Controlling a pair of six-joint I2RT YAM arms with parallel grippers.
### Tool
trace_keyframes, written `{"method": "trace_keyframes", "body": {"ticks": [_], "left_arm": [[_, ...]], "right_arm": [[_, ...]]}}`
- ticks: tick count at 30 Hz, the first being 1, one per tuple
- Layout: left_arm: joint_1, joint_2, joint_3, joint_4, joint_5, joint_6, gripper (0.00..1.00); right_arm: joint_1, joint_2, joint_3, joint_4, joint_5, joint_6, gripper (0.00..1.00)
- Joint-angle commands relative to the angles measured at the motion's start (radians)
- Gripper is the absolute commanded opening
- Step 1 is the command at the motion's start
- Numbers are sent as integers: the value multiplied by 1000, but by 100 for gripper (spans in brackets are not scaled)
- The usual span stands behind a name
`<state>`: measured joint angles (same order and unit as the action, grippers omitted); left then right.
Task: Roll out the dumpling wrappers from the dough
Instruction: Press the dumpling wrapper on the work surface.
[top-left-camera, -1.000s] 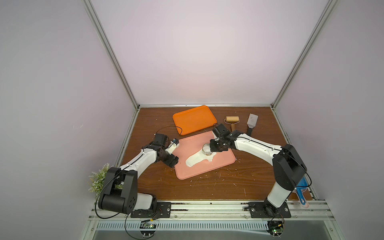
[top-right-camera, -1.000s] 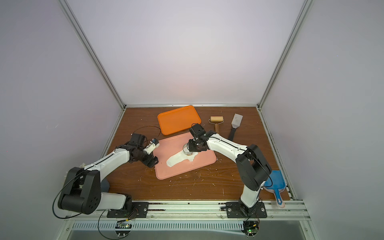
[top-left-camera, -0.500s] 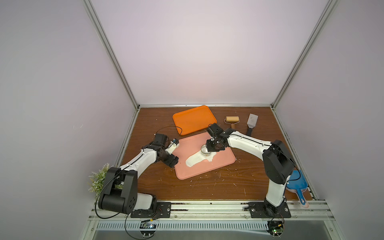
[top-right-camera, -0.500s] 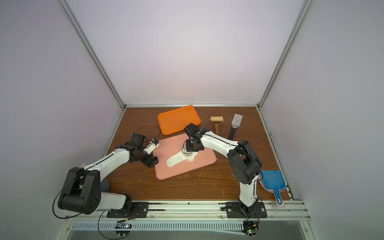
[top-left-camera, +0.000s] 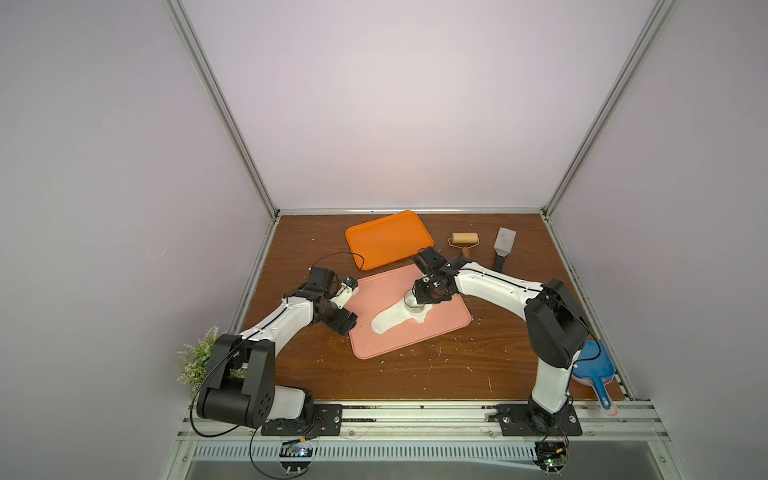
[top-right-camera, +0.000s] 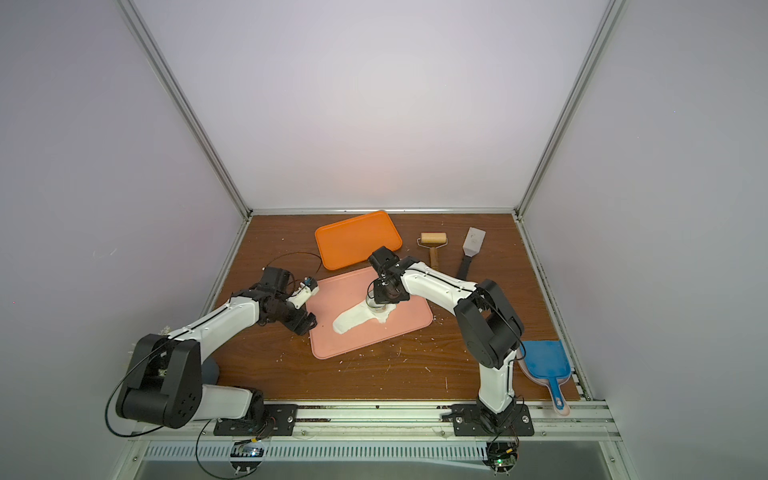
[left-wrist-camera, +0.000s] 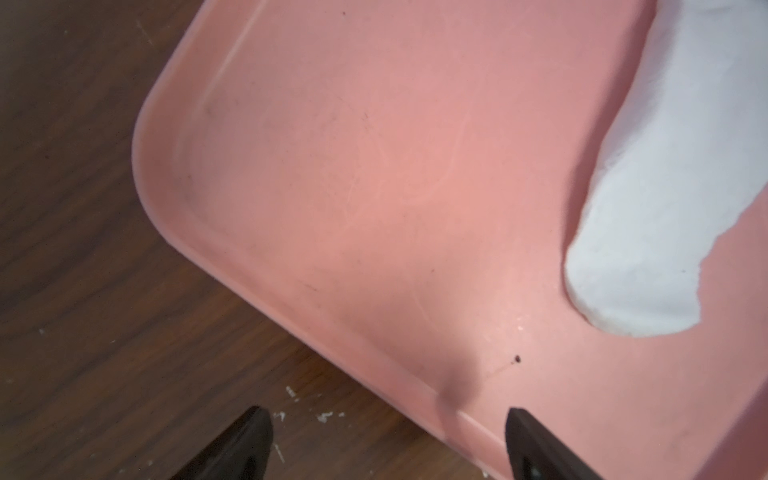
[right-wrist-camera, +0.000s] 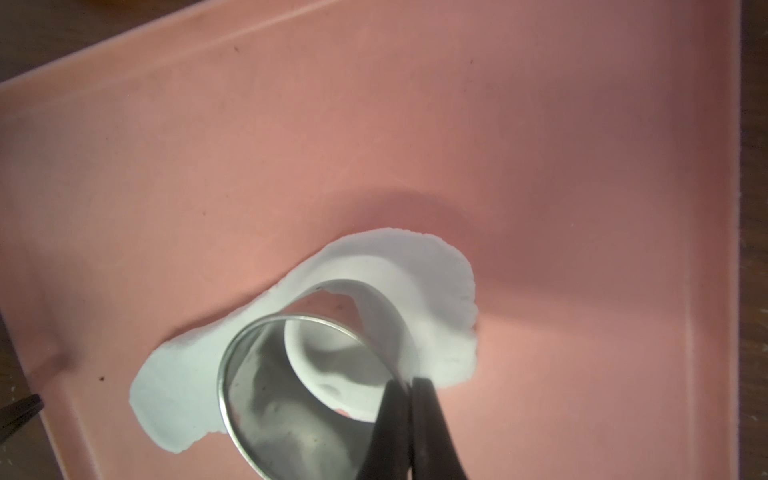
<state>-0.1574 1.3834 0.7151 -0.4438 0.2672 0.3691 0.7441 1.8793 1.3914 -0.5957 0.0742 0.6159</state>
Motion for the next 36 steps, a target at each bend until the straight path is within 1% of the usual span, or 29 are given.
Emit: {"method": "trace_keyframes", "body": {"ticks": [1,9,11,14,18,20,22,24,27,30,32,36], "left_arm": [[-10,11,-10,-4,3,-6,91],[-10,5,-5,-7,10,-7,91],[-10,4,-2,-8,9,-8,91],[-10,2,20,-16,9,-2,92],[-9,19,89,-56,-3,26,92],[-9,32,138,-86,-6,42,92],[-11,44,193,-115,-4,49,92],[-12,56,248,-141,18,45,92],[-26,72,327,-162,68,19,90],[-76,103,395,-176,85,-6,88],[-130,139,438,-188,77,-17,86],[-234,233,517,-216,70,-46,82]], "right_arm": [[2,16,-2,8,12,-8,0],[4,13,-20,19,-1,-6,0],[4,7,-17,15,3,-4,5],[3,-2,-4,8,6,-6,16],[3,-8,24,-8,3,-7,28],[3,-15,41,-21,6,-10,29],[2,-26,56,-30,11,-10,33],[0,-43,64,-35,6,-10,35],[-20,-70,56,-28,-28,-7,35],[-56,-108,-2,22,-102,-1,35],[-79,-140,-60,79,-162,4,35],[-118,-186,-169,180,-243,30,33]]}}
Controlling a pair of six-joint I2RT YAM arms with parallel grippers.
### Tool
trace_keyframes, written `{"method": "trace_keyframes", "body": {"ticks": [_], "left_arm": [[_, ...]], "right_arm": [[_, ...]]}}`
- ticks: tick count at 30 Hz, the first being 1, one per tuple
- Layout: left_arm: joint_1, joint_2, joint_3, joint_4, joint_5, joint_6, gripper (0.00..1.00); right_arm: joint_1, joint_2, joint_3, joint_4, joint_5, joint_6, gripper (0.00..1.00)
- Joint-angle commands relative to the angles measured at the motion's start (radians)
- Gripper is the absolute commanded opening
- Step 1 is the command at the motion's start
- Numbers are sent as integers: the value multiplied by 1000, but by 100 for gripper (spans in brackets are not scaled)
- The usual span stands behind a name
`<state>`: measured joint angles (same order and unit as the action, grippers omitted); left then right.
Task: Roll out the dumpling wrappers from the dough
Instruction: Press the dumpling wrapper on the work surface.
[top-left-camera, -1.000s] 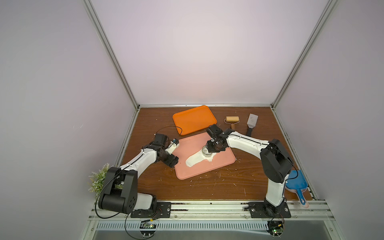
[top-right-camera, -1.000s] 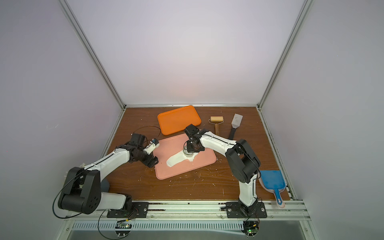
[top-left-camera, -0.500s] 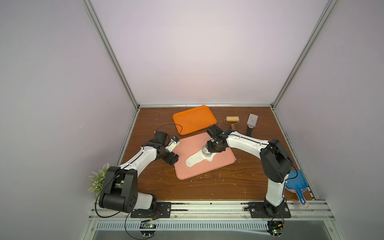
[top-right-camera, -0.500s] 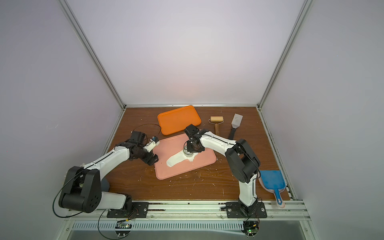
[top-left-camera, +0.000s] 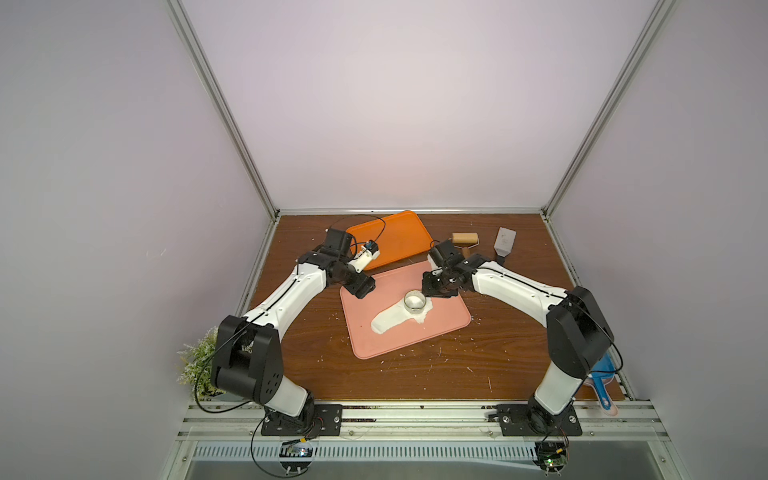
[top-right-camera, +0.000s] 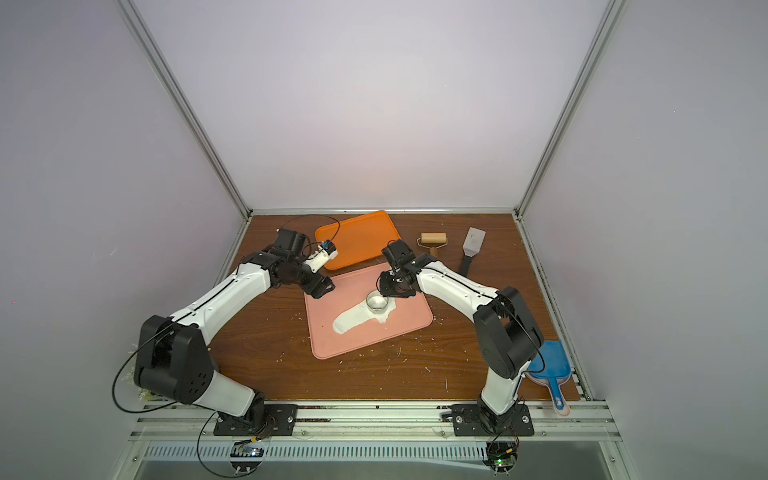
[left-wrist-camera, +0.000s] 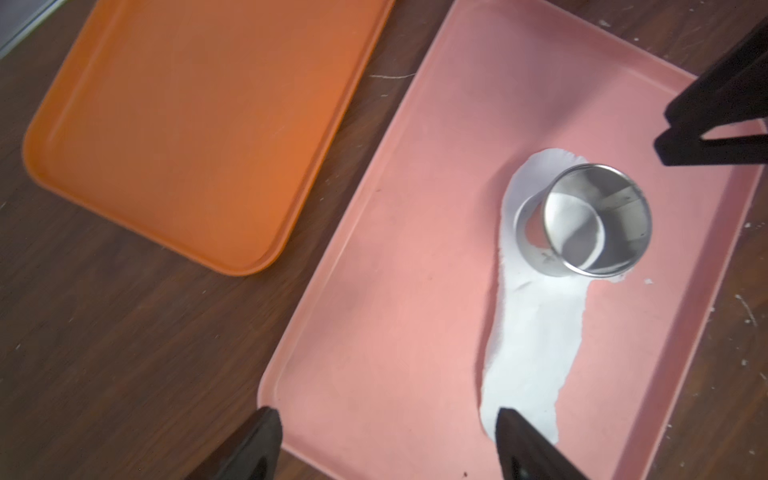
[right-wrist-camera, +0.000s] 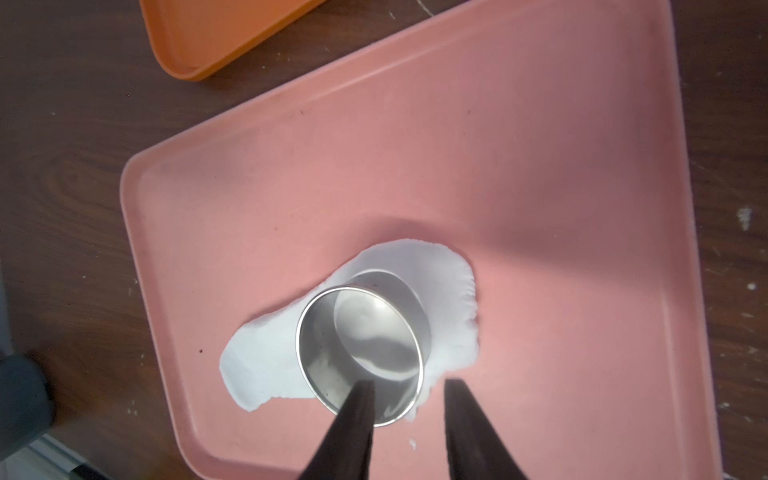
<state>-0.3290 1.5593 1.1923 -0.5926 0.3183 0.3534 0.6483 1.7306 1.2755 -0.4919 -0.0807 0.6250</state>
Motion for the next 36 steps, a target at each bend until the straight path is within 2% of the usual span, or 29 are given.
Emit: {"method": "trace_keyframes", "body": {"ticks": [1,6,13,16,24,29,36], "left_arm": [[-84,85,60,-75,24,-38,80],[-141,191,128,-79,83,-73,65],[-168,274,177,-79,147,-113,45],[-170,287,186,-80,162,-126,41],[-180,338,255,-110,158,-173,41],[-182,385,280,-128,157,-210,35],[-188,428,321,-129,154,-241,33]], "right_arm": [[-26,-45,-73,90,-90,25,32],[-29,-57,-115,118,-91,28,30],[-27,-63,-122,138,-102,42,30],[-27,-57,-118,148,-106,45,30],[-24,-41,-135,210,-118,105,27],[-12,-40,-148,225,-79,128,25],[-9,-11,-146,235,-64,133,22]]}}
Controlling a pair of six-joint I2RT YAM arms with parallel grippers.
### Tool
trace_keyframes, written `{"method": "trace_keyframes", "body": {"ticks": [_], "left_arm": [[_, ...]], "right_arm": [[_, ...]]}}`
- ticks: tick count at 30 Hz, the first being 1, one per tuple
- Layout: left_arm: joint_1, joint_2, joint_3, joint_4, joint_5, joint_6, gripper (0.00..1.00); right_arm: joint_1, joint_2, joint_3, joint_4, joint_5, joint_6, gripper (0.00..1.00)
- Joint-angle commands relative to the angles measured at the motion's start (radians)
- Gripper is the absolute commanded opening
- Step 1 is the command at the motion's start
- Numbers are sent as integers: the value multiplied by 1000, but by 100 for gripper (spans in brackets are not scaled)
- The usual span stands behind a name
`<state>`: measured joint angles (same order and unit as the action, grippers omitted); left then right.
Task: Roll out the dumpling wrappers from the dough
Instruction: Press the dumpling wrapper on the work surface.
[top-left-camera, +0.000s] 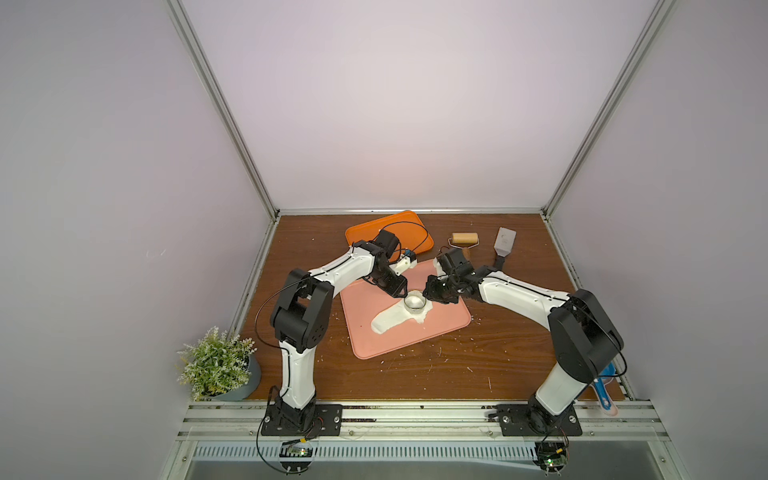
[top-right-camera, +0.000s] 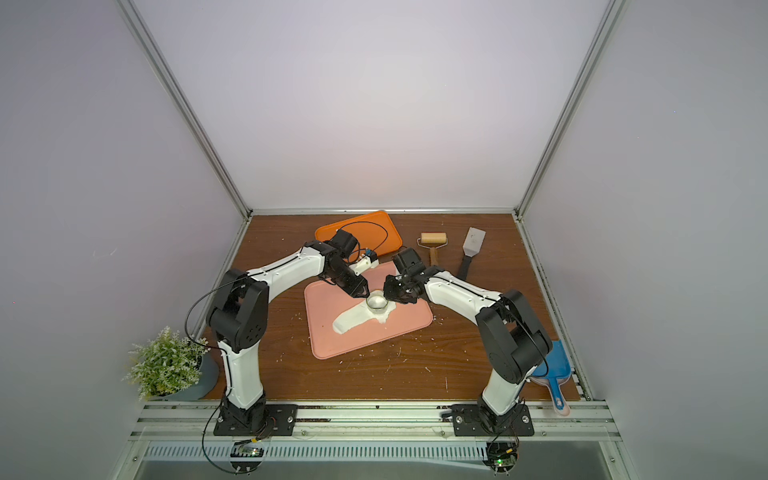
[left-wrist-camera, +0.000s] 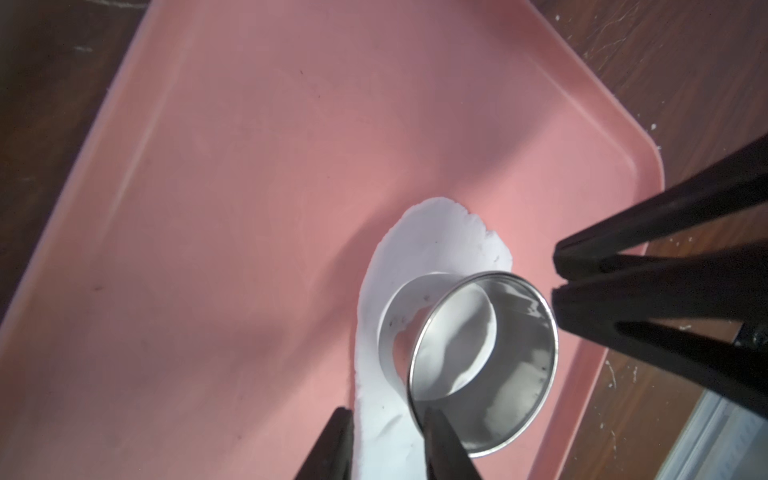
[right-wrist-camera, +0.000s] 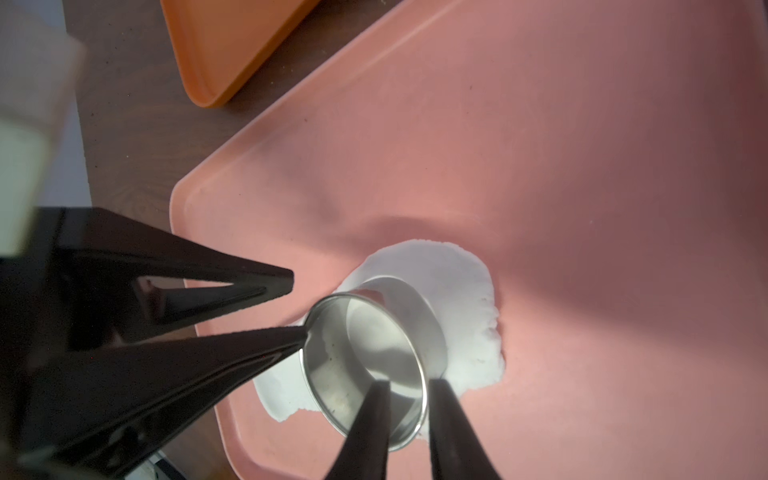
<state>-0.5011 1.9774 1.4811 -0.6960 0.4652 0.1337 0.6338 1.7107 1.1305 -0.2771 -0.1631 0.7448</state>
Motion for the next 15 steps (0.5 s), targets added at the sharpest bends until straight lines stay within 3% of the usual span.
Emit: {"method": "trace_keyframes", "body": {"ticks": [1,15], "left_arm": [[-16,15,33,-25,8,-22,33],[-22,37,44,-45,22,-9,33]], "right_arm": [[7,13,1,20,21,12,22],[23,47,18,15,43,-2,21]]}}
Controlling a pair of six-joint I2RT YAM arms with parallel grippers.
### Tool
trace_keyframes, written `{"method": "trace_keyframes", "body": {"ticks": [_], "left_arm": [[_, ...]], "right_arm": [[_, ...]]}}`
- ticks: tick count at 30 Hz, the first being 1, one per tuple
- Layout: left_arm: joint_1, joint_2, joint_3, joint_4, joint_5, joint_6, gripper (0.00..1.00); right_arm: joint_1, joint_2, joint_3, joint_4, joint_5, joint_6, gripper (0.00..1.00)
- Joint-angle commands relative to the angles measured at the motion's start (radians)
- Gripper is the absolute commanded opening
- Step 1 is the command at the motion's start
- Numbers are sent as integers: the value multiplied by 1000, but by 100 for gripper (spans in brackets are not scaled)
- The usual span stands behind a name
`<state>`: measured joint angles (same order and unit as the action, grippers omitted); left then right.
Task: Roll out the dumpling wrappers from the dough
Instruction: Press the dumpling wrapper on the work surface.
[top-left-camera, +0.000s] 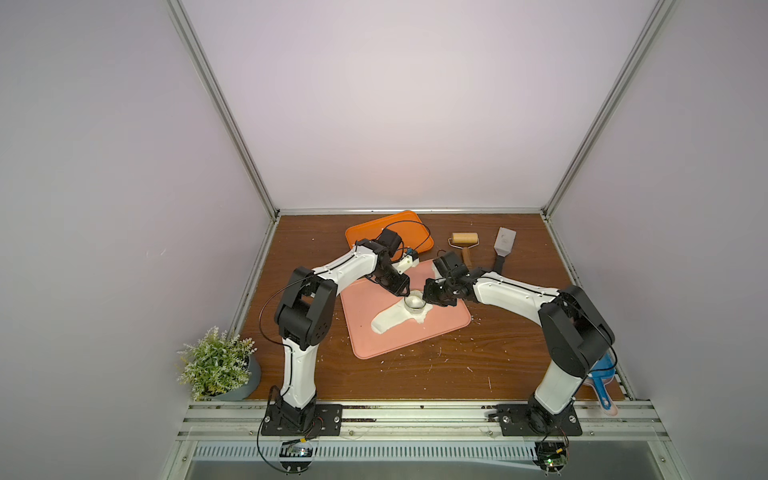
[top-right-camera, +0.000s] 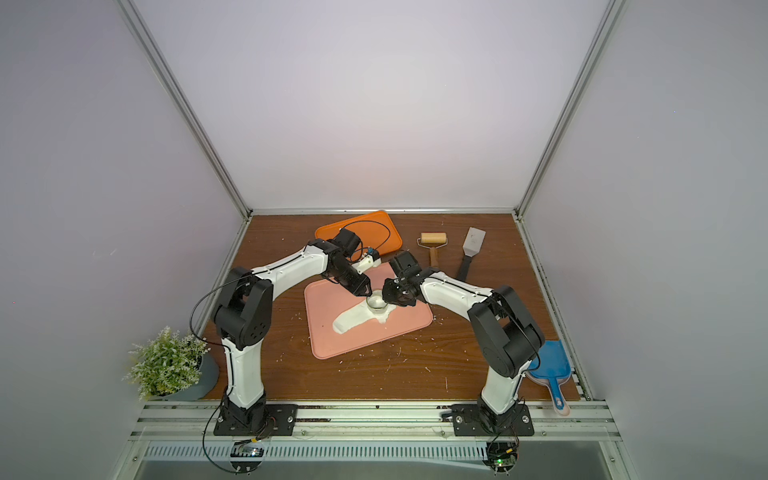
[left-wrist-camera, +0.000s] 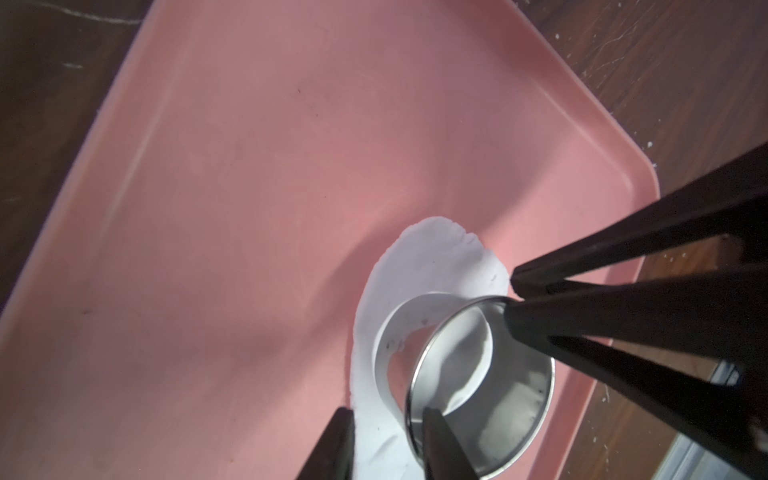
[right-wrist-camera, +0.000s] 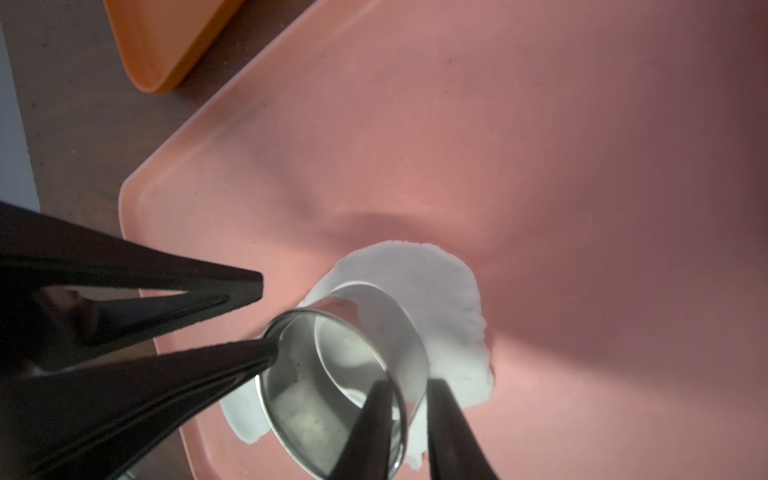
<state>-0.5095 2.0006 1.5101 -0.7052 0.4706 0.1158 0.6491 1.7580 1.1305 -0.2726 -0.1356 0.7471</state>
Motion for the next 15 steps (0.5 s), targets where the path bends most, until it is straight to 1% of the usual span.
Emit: {"method": "trace_keyframes", "body": {"ticks": [1,5,8,15], "left_arm": [[-14,15,14,-38,18,12,33],[-14,9,6,-39,19,18,32],[-15,6,3,-42,16,23,32],[-16,10,-6,-57,18,38,33]], "right_arm": [[8,1,20,9,17,-5,22],[15,9,26,6,20,-7,21],[18,15,31,4,27,-7,18],[23,26,41,-4,44,-10,18]]}}
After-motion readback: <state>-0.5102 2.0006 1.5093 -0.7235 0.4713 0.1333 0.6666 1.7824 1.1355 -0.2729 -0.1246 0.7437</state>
